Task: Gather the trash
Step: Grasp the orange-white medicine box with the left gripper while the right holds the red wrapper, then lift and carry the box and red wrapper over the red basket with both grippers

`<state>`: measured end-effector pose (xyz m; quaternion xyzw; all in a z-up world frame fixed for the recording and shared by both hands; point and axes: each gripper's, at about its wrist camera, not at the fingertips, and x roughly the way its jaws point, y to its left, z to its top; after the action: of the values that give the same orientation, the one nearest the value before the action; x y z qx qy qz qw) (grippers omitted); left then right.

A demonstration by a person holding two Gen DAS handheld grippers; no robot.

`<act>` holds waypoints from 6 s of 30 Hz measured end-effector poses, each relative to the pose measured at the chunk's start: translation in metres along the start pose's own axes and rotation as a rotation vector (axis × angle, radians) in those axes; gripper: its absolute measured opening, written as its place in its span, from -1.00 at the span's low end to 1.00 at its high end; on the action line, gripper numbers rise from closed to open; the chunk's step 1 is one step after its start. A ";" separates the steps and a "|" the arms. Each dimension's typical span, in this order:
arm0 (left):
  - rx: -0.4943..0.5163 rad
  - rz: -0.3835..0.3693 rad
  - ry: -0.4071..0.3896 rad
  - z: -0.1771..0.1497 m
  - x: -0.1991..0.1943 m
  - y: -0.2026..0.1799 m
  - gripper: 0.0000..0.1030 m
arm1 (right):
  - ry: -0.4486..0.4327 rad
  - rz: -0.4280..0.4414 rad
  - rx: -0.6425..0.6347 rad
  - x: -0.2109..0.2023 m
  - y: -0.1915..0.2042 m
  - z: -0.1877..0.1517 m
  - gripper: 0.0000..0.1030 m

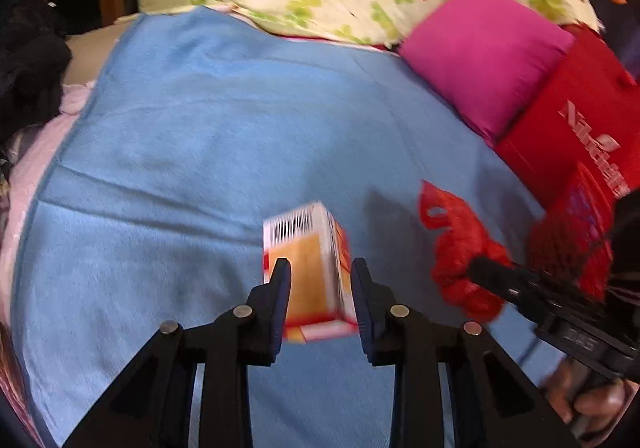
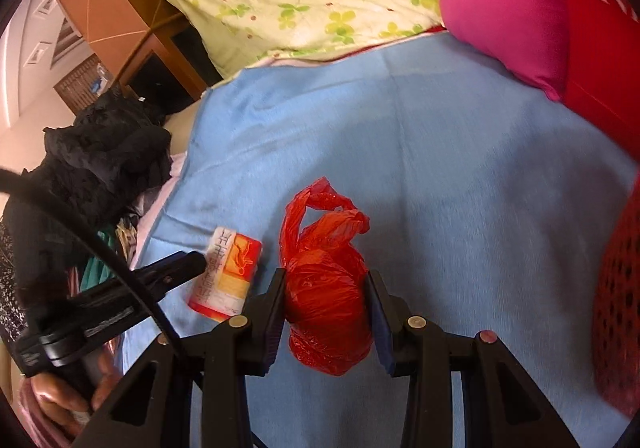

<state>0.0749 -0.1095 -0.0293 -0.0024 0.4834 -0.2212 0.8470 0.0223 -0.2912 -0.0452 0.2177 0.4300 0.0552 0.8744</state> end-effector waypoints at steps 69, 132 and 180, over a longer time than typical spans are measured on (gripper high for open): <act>0.181 0.318 -0.336 -0.027 -0.079 -0.111 -0.08 | -0.454 0.031 -0.217 -0.132 0.005 -0.018 -0.14; 0.287 0.263 -0.391 -0.018 -0.092 -0.181 -0.08 | -0.585 0.050 -0.122 -0.188 -0.039 -0.022 -0.12; 0.366 0.213 -0.347 -0.017 -0.068 -0.216 -0.08 | -0.617 -0.010 -0.037 -0.212 -0.068 -0.034 -0.10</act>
<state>-0.0493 -0.2751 0.0638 0.1635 0.2807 -0.2109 0.9219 -0.1426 -0.4018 0.0620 0.2060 0.1441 -0.0100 0.9678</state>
